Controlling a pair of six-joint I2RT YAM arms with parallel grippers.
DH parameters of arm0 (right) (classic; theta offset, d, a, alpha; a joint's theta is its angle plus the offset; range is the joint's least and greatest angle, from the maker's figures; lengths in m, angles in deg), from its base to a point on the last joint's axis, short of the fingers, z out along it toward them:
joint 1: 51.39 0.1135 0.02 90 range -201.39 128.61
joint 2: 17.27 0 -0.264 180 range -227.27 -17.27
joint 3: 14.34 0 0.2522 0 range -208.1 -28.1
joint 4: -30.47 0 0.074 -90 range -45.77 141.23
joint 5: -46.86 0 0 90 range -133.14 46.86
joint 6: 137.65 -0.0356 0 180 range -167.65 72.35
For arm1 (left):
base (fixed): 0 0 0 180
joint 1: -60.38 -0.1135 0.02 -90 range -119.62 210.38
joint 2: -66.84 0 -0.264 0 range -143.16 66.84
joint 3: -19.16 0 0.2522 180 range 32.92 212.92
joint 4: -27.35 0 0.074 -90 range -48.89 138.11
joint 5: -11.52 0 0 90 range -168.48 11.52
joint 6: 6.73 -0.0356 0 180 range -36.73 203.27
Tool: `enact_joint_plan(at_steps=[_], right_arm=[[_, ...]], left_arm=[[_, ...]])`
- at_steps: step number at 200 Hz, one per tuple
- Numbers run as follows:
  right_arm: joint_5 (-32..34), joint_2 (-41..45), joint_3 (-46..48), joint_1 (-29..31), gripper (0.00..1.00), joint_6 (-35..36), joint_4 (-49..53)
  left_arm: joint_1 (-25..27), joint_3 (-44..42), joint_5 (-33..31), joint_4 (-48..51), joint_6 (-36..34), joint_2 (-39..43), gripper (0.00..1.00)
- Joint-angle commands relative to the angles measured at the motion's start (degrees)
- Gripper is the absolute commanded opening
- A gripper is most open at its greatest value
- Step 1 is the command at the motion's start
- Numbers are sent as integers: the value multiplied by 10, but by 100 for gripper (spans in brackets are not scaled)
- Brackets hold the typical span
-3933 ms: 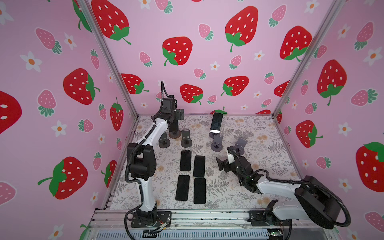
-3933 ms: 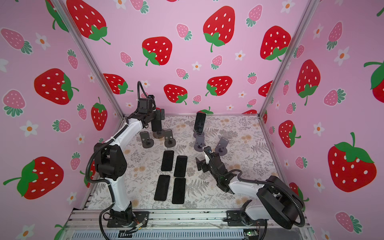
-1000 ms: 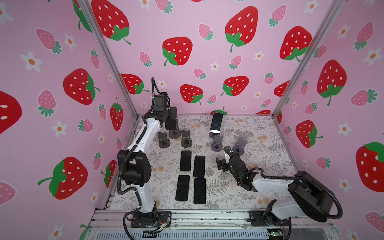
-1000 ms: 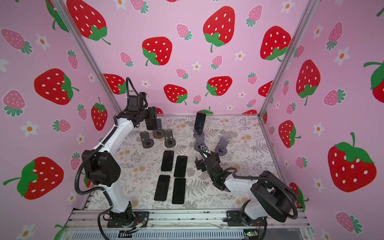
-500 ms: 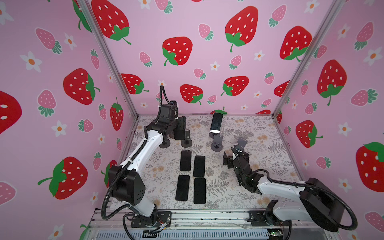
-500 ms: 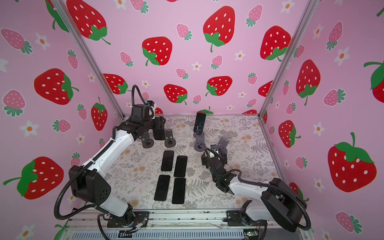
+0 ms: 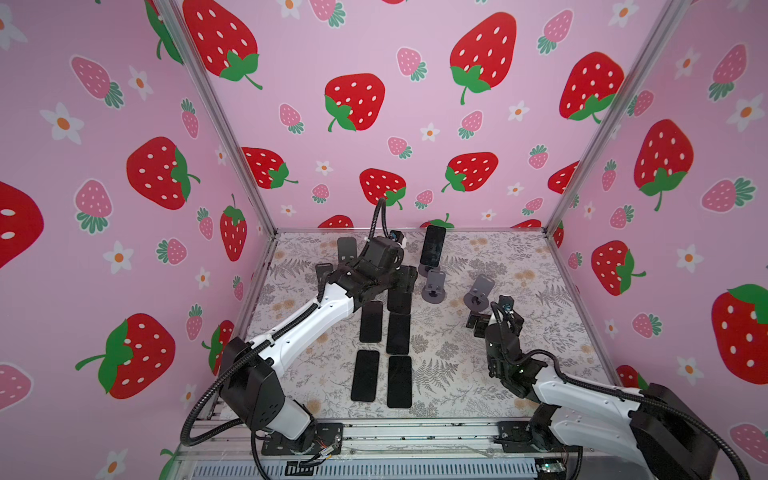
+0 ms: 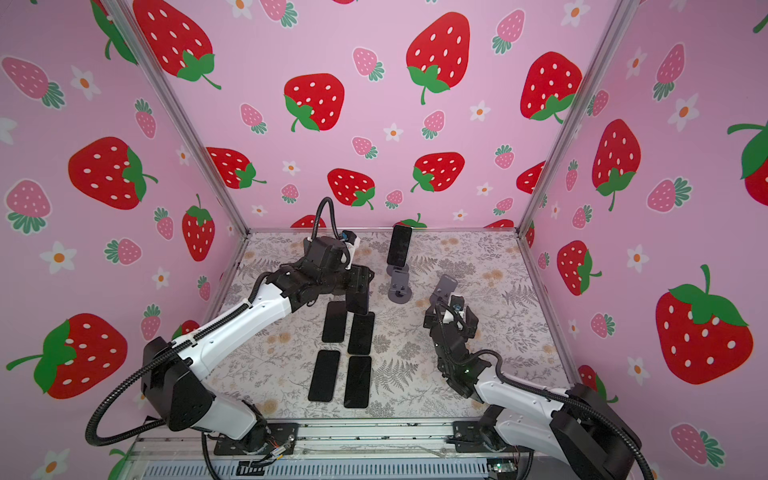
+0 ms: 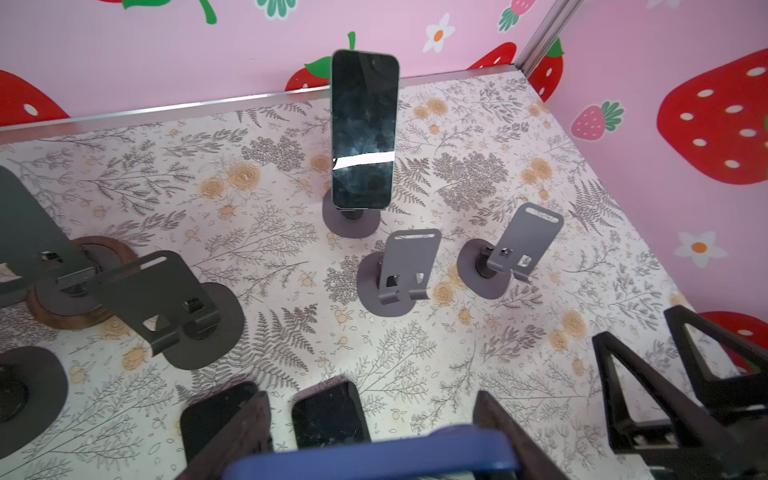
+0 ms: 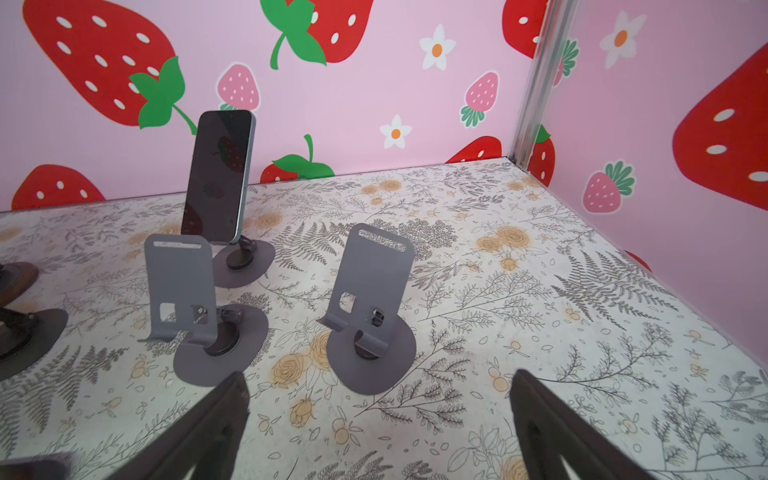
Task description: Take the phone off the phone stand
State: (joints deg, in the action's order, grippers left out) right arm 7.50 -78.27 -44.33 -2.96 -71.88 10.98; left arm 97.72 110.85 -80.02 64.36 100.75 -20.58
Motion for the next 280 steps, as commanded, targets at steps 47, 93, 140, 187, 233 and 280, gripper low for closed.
enact_joint_plan(at_steps=[47, 93, 140, 187, 233, 280], right_arm=[[20, 33, 16, -21, 100, -43, 4], [21, 31, 10, -26, 100, -47, 14], [19, 28, 6, -29, 100, -47, 18], [15, 22, 5, -30, 100, -51, 20], [17, 30, 7, -31, 100, -53, 21], [12, 30, 5, -34, 100, -56, 26]], left_arm=[[104, -47, -9, -58, 114, -47, 66], [129, -55, -50, -51, 161, -90, 66], [146, -73, -102, -84, 207, -118, 64], [162, -44, -90, -84, 225, -175, 64], [165, -36, -121, -86, 229, -206, 64], [165, -12, -117, -93, 241, -258, 64]])
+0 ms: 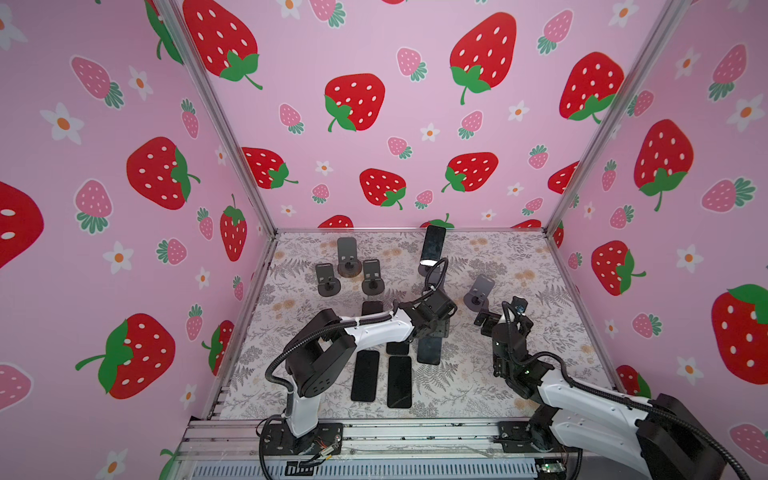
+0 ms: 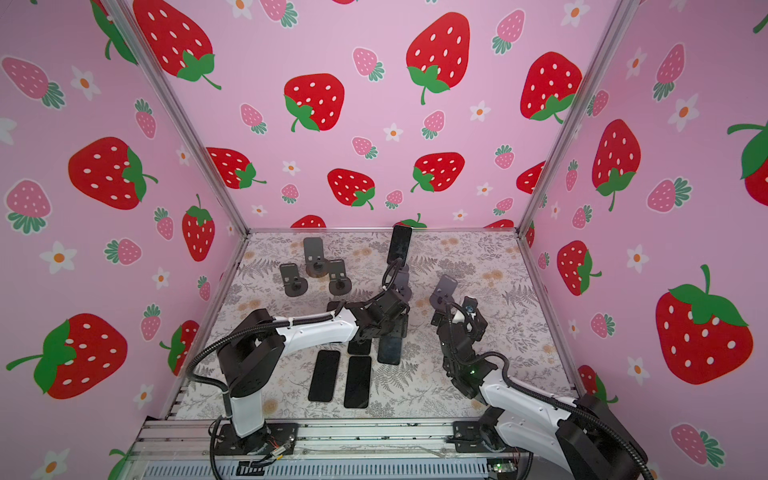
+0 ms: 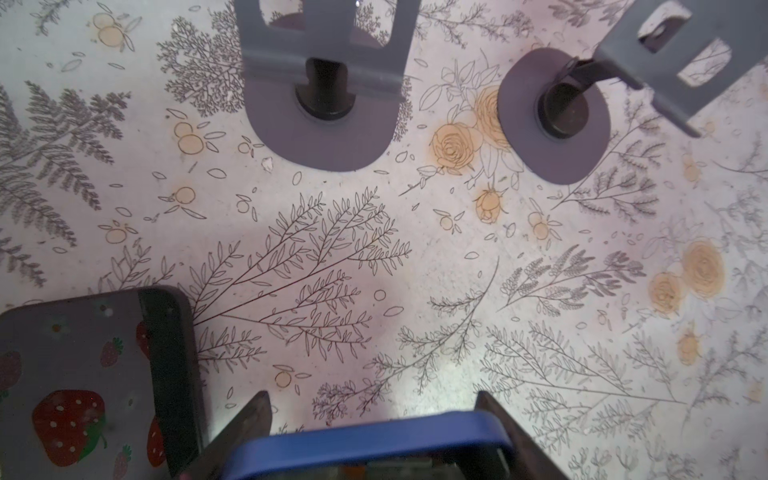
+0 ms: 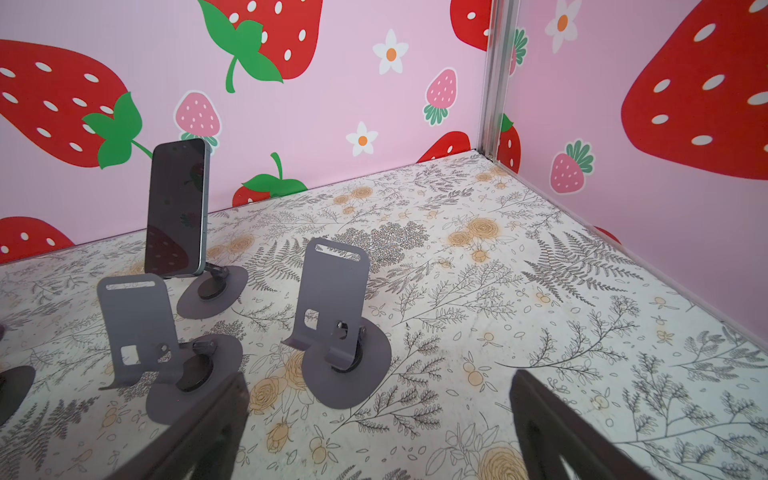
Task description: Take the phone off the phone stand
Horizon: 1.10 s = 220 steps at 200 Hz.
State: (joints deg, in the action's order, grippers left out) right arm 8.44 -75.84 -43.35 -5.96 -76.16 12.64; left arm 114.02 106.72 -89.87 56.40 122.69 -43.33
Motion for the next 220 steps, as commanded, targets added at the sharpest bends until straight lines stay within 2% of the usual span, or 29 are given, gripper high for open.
enact_joint_plan(at_steps=[1, 92, 144, 220], right_arm=[[3, 5, -4, -4, 100, -13, 10], [0, 17, 0, -7, 100, -21, 15], [-8, 6, -5, -8, 100, -23, 17], [-10, 12, 0, -12, 100, -25, 16]], left_arm=[[2, 30, -19, -13, 21, -32, 64], [2, 46, -35, 0, 37, -101, 68], [2, 51, -44, 10, 43, -108, 74], [6, 64, -54, 33, 46, -123, 77]])
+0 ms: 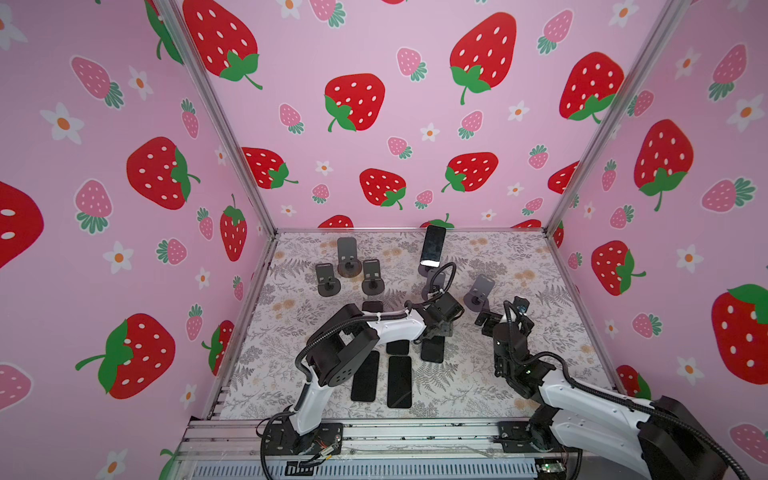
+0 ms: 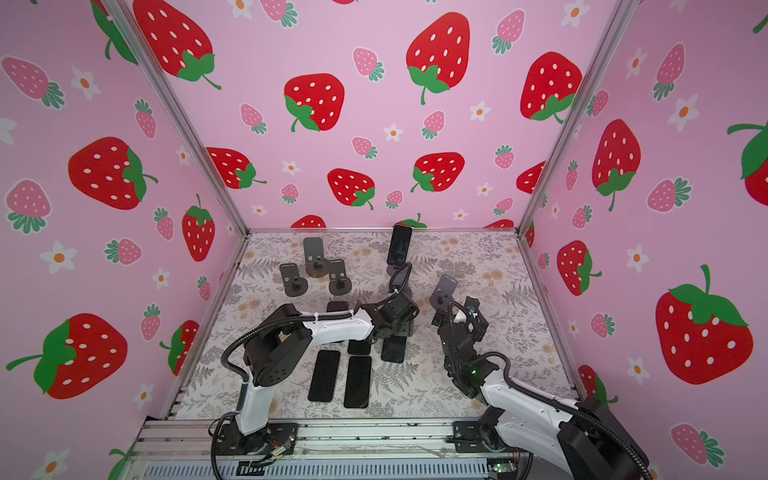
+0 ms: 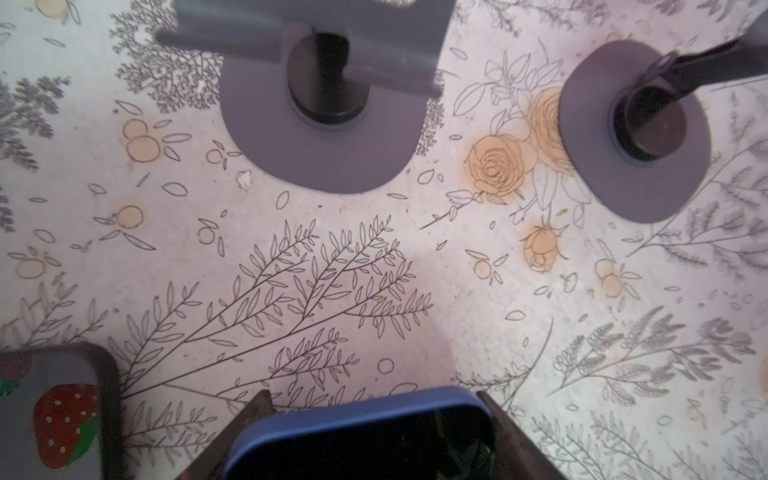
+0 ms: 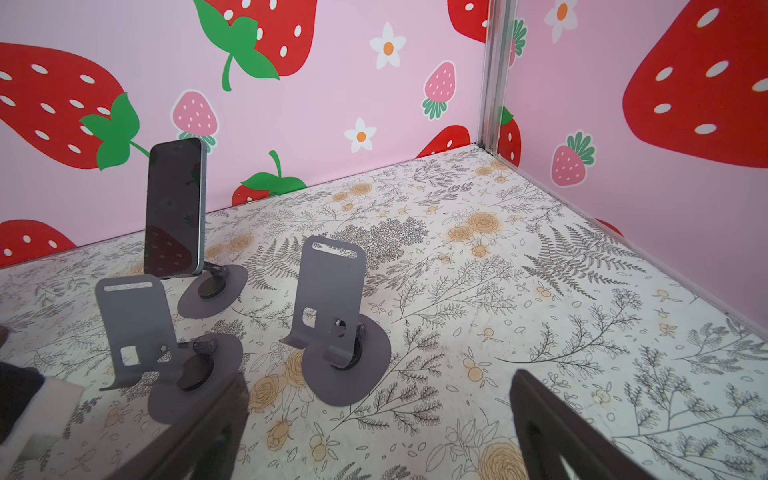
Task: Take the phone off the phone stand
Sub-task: 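Lower the phone flat beside the other phones and open the left gripper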
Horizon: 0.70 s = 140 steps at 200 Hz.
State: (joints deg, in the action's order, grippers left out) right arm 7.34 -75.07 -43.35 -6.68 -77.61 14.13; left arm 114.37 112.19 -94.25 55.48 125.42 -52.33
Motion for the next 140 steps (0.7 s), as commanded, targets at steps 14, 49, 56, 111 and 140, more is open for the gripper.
enact_joint_plan(at_steps=[14, 49, 56, 111, 140], right_arm=[[-3, 6, -1, -4, 100, -11, 1], [-4, 8, 0, -6, 100, -12, 1], [-5, 9, 1, -5, 100, -12, 1], [-17, 13, 0, -8, 100, -8, 1], [-29, 14, -3, -11, 100, -1, 7]], left_arm=[[2, 11, -7, 43, 20, -37, 79], [3, 24, -11, 63, 22, -44, 81], [4, 24, -13, 63, 24, -43, 81], [3, 22, -21, 71, 16, -22, 81], [-1, 24, 2, 60, -11, 20, 81]])
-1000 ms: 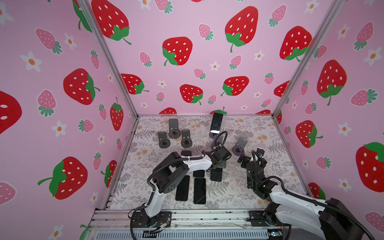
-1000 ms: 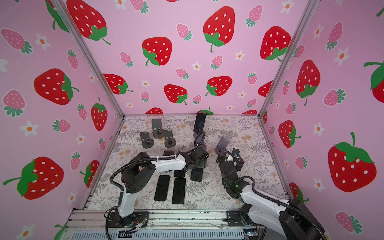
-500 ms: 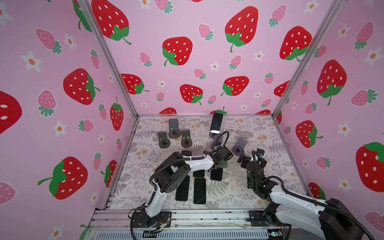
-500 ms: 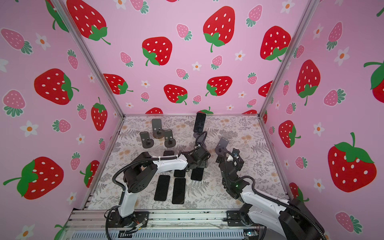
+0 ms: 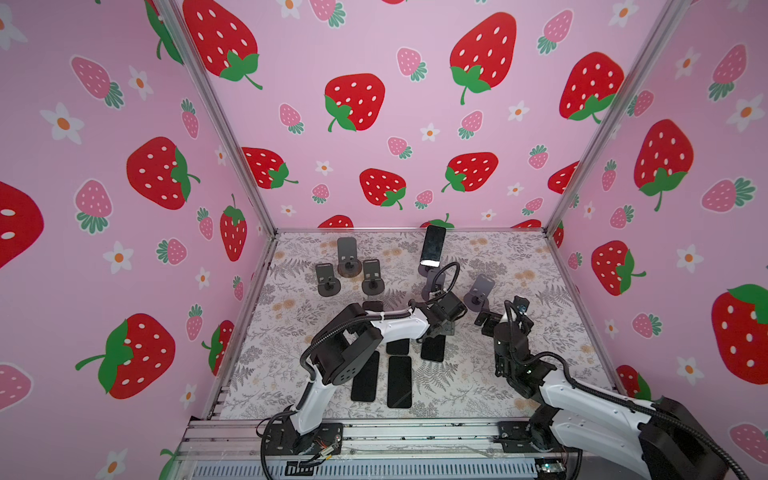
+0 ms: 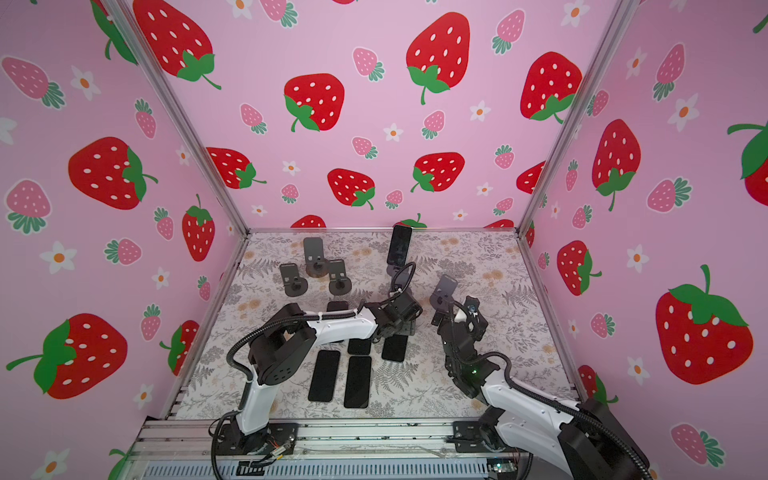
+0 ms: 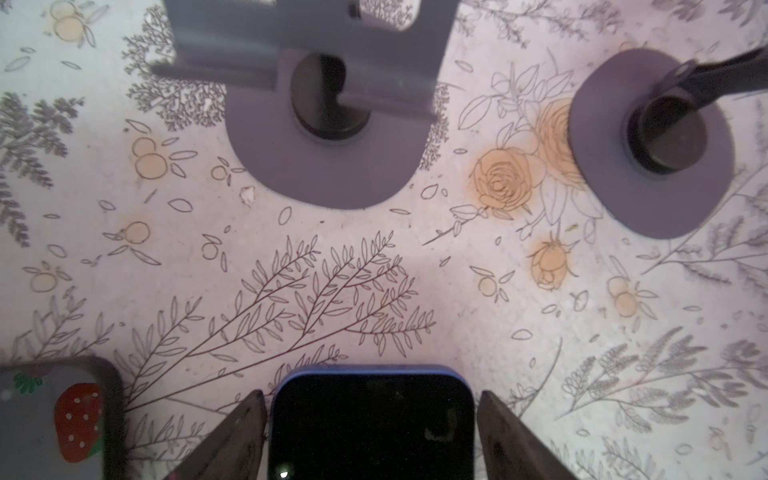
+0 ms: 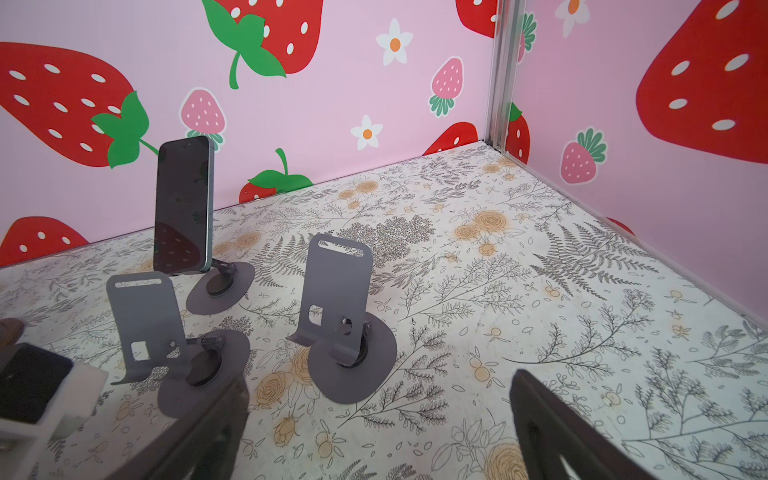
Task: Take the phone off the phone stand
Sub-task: 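Lower the phone flat beside the other phones and open the left gripper, then reach the right gripper to the black phone on the farthest stand while left gripper withdraws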
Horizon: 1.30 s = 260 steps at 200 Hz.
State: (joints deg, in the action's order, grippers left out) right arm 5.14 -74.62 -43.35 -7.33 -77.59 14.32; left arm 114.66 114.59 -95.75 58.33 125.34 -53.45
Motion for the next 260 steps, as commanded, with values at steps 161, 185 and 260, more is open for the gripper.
enact_joint_plan(at_steps=[161, 185, 260], right_arm=[[-151, -223, -403, -47, 100, -33, 317], [-175, -294, -489, -47, 100, -30, 356], [-186, -510, -767, -48, 100, -40, 459]], left_arm=[[-186, -281, 85, -63, -82, 399, 90], [-205, -344, 77, -71, -76, 431, 90], [-215, -483, 74, -110, -82, 497, 90]])
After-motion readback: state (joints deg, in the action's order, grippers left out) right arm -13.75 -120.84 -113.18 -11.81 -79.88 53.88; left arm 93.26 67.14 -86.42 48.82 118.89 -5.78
